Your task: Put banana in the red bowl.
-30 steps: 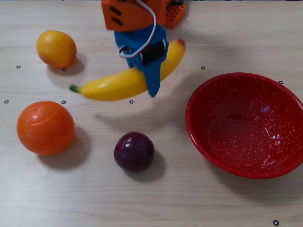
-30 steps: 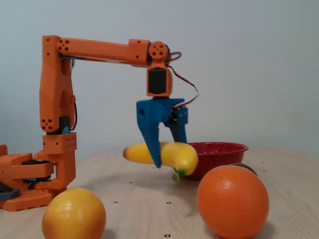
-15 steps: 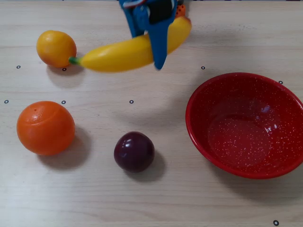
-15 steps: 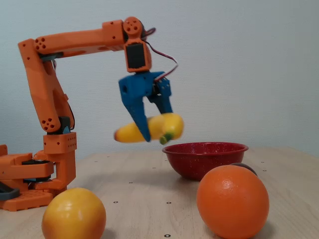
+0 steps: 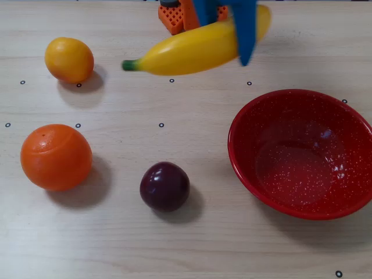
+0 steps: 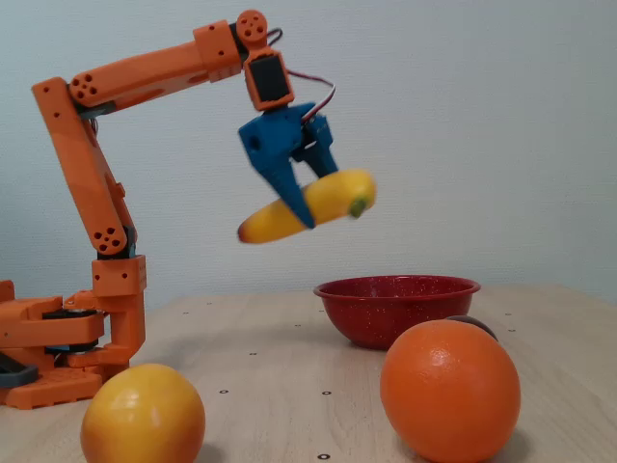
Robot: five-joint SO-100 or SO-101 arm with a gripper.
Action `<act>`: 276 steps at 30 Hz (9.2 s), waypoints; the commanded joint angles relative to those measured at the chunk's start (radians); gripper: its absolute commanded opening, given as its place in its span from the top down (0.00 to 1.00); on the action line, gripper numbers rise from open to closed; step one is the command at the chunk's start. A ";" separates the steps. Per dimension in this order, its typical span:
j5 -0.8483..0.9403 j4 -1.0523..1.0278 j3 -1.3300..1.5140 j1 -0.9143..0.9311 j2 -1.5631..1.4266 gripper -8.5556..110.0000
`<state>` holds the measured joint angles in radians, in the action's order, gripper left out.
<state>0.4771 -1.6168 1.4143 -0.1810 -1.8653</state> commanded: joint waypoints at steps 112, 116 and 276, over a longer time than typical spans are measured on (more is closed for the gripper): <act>-0.095 0.583 0.064 -0.025 0.052 0.93; -0.262 0.572 0.029 -0.002 0.023 0.93; -0.515 0.534 1.703 0.166 -1.466 0.93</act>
<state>-0.0414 -1.0723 3.0986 -0.0245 -3.3149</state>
